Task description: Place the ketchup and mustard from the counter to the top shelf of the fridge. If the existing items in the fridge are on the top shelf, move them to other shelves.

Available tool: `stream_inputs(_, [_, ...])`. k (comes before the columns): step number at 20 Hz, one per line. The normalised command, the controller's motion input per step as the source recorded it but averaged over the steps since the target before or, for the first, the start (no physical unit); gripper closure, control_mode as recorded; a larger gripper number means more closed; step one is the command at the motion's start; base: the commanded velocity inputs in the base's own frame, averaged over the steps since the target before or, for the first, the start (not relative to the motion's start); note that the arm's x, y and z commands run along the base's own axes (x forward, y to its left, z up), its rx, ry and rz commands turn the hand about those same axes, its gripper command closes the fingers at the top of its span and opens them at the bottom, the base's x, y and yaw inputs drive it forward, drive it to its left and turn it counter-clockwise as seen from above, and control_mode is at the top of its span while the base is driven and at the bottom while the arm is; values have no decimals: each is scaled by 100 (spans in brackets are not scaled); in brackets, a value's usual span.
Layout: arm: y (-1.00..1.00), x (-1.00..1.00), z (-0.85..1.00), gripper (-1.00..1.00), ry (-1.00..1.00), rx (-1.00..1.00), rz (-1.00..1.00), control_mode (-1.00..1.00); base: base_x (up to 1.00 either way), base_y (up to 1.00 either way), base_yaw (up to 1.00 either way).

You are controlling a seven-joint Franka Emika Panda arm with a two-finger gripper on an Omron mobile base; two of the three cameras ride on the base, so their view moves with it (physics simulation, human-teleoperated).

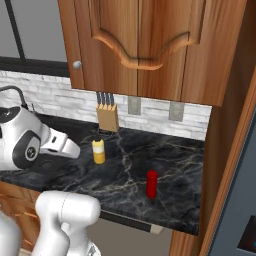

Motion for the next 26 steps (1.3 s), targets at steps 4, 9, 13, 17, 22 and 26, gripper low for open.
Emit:
stream_inputs(4, [-13,47,-66,-100,-1,0,0,-100,0,0,0])
stream_inputs(9, [-4,60,-38,-100,-1,0,0,-100,0,0,0])
stream_inputs(13, [0,63,-20,-100,0,0,1,-100,0,0,0])
stream_inputs(17, [0,94,-30,-100,0,0,0,-100,0,0,0])
stream_inputs(22, [0,90,-38,-100,-3,0,0,-100,0,0,0])
stream_inputs(26, [0,79,-30,-100,-3,0,0,-100,0,0,0])
